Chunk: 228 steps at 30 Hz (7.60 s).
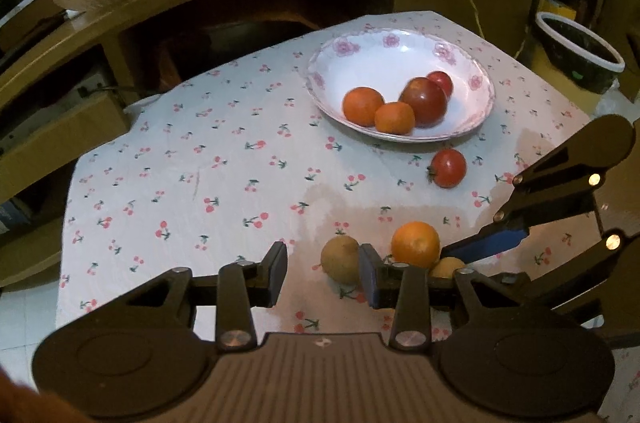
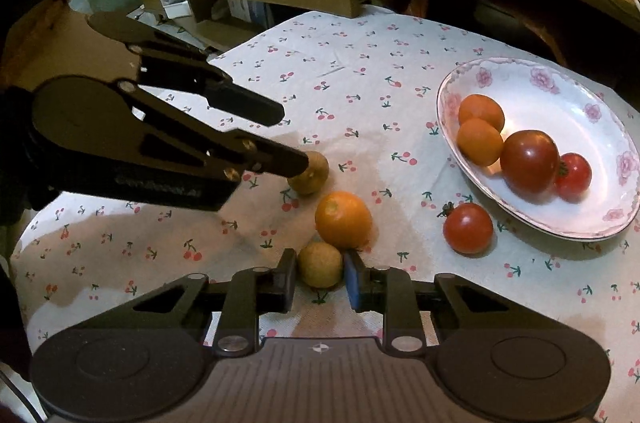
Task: Organize fruits
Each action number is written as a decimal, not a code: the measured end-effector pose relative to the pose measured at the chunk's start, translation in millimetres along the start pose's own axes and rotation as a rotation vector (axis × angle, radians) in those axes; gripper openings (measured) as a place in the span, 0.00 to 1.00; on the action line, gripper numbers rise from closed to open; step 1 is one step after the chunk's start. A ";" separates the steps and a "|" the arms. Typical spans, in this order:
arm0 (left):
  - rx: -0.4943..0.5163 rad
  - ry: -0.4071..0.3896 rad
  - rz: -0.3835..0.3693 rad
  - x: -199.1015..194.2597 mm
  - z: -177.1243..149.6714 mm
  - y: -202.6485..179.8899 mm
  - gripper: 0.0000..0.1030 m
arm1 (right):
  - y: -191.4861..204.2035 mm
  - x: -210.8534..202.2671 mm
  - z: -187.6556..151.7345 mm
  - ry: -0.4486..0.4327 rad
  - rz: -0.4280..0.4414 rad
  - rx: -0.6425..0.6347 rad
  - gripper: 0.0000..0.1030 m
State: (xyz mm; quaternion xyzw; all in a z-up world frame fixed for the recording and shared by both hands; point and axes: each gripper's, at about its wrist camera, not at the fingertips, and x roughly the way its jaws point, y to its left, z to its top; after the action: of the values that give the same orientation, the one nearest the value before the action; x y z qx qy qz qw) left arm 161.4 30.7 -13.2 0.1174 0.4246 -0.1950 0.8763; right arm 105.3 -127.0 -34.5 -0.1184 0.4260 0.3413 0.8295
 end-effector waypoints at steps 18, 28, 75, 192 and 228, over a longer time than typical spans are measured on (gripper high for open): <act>0.009 0.022 -0.032 19.2 1.1 -14.6 0.40 | -15.4 -9.2 -5.7 0.003 -0.023 0.035 0.24; 0.002 0.026 -0.050 20.1 1.9 -18.6 0.29 | -23.2 -12.7 -7.2 0.009 -0.054 0.045 0.24; 0.070 0.034 -0.046 -3.2 -1.7 -23.3 0.31 | -35.6 -25.0 -7.7 -0.011 -0.103 0.035 0.24; 0.035 -0.093 -0.021 7.2 58.5 -45.2 0.38 | -84.5 -40.2 21.1 -0.168 -0.210 0.122 0.42; 0.086 0.039 -0.073 15.4 5.7 -47.6 0.38 | -59.6 -0.4 10.6 -0.080 -0.152 0.119 0.41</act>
State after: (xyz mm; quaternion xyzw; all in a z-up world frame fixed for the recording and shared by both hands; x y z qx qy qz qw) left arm 153.0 -17.8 -23.8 0.1432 0.4368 -0.2424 0.8544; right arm 151.5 -166.0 -33.4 -0.0871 0.4016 0.2558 0.8750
